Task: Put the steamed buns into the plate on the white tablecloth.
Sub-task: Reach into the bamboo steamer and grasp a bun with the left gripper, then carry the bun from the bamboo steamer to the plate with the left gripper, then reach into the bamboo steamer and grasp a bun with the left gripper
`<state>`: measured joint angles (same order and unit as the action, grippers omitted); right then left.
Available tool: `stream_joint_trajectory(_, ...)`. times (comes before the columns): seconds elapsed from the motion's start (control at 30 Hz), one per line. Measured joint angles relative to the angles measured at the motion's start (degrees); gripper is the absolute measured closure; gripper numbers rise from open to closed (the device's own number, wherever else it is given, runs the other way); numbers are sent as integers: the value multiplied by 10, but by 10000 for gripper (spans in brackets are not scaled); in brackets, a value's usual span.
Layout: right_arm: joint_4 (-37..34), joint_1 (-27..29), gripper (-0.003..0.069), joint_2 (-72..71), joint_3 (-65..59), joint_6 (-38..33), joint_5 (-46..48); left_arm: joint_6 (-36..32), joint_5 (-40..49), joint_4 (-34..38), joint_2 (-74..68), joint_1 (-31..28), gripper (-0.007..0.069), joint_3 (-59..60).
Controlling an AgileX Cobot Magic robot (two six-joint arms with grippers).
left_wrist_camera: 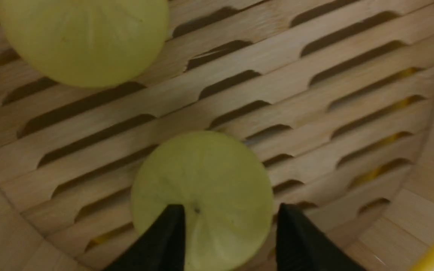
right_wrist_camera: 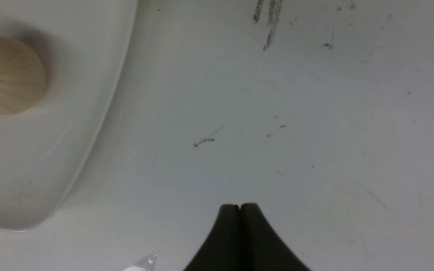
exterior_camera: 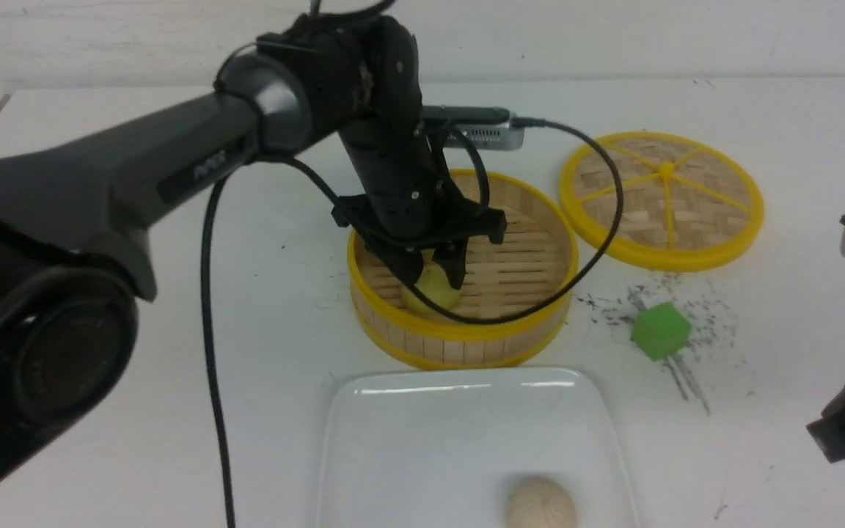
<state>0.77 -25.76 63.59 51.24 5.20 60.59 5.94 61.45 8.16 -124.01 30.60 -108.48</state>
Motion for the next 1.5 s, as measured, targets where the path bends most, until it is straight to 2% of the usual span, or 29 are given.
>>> stream_joint_trajectory(0.03,0,0,667,0,0,0,0,0,-2,-1,-2,0,314,0)
stream_joint_trajectory(0.1,0,0,667,0,0,0,0,0,-2,-5,-8,0,405,-1)
stream_joint_trajectory(0.13,0,0,667,0,0,0,0,0,-2,-5,-8,0,414,-1)
stream_joint_trajectory(0.2,0,0,667,0,0,0,0,0,0,-6,-9,0,538,-2)
stream_joint_trajectory(0.27,0,0,667,0,0,0,0,0,7,-7,-2,0,594,-2)
stream_joint_trajectory(0.43,0,0,667,0,0,0,0,3,37,-8,49,1,608,-3)
stream_joint_trajectory(0.53,0,0,666,0,0,0,0,5,83,-8,126,1,608,-11)
stream_joint_trajectory(0.67,-1,0,664,-1,0,-1,1,17,92,-8,198,3,608,3)
stream_joint_trajectory(0.8,-1,0,662,-1,0,-1,1,28,95,-13,242,27,603,77)
stream_joint_trajectory(1.03,-1,0,658,-1,0,-2,1,42,76,-20,211,103,587,229)
stream_joint_trajectory(1.2,-1,0,656,-1,0,-2,1,47,34,-27,171,122,547,249)
stream_joint_trajectory(1.3,-1,0,656,-1,0,-2,1,51,14,-27,151,124,470,249)
stream_joint_trajectory(1.4,-1,0,656,-1,0,-2,1,56,12,-27,148,124,358,249)
stream_joint_trajectory(1.43,0,0,656,-1,0,-2,0,56,12,-27,148,124,358,249)
stream_joint_trajectory(1.5,1,0,656,-1,0,-2,0,58,24,-32,148,124,269,230)
